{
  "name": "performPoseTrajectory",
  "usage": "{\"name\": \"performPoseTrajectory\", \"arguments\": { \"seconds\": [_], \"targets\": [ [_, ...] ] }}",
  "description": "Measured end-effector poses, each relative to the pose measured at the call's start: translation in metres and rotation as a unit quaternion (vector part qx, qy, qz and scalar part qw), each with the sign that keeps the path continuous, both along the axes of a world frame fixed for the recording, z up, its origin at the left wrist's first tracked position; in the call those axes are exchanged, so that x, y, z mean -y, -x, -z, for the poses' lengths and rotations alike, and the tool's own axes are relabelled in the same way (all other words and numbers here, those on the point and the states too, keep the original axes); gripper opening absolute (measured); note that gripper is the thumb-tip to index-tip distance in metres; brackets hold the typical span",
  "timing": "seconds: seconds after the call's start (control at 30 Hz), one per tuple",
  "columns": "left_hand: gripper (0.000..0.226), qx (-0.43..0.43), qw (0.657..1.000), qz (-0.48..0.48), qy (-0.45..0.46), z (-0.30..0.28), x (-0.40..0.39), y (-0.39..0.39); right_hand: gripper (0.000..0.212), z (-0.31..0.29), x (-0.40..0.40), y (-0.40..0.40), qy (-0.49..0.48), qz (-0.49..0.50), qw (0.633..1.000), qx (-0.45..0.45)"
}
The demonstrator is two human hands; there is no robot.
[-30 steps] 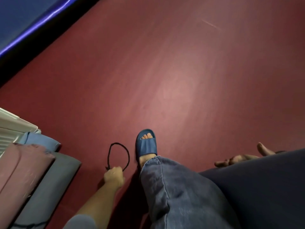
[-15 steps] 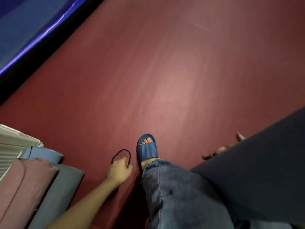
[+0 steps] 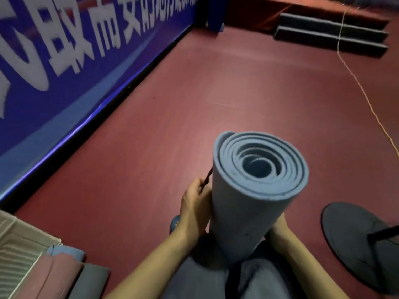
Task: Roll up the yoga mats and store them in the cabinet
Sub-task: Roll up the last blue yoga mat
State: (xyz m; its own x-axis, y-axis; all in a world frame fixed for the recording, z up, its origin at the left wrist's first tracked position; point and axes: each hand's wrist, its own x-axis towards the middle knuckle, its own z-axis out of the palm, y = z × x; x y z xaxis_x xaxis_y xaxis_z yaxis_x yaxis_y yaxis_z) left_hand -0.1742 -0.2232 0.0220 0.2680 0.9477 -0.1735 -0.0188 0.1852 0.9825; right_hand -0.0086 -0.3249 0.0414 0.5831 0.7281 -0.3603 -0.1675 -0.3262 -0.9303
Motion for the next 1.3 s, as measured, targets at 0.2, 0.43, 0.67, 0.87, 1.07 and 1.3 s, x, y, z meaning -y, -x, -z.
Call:
{"name": "performPoseTrajectory", "arguments": {
  "seconds": [0.2,0.43,0.67,0.87,1.07,1.3],
  "targets": [
    [0.021,-0.186,0.979,0.073,-0.043,0.004,0.067,0.005,0.041,-0.001,0.072,-0.005,0.055,-0.134,0.985,0.092],
    [0.023,-0.312,0.932,0.153,-0.099,-0.010,0.082,-0.008,0.035,-0.010,0.104,-0.024,0.005,-0.111,0.981,0.159],
    [0.016,-0.081,0.987,0.062,-0.121,-0.069,0.114,-0.002,0.021,-0.013,0.123,-0.030,-0.126,0.079,0.988,-0.049],
    [0.022,0.002,0.949,0.282,-0.142,-0.145,0.133,0.009,0.051,-0.084,0.146,-0.031,-0.212,-0.196,0.947,0.141],
    [0.029,0.035,0.906,0.420,-0.043,-0.162,0.139,0.005,0.035,-0.110,0.153,-0.020,-0.223,-0.298,0.922,-0.108],
    [0.055,-0.356,0.695,0.444,-0.440,-0.151,0.145,0.034,0.030,-0.154,0.201,-0.023,0.265,-0.480,0.777,0.310]
  ]
}}
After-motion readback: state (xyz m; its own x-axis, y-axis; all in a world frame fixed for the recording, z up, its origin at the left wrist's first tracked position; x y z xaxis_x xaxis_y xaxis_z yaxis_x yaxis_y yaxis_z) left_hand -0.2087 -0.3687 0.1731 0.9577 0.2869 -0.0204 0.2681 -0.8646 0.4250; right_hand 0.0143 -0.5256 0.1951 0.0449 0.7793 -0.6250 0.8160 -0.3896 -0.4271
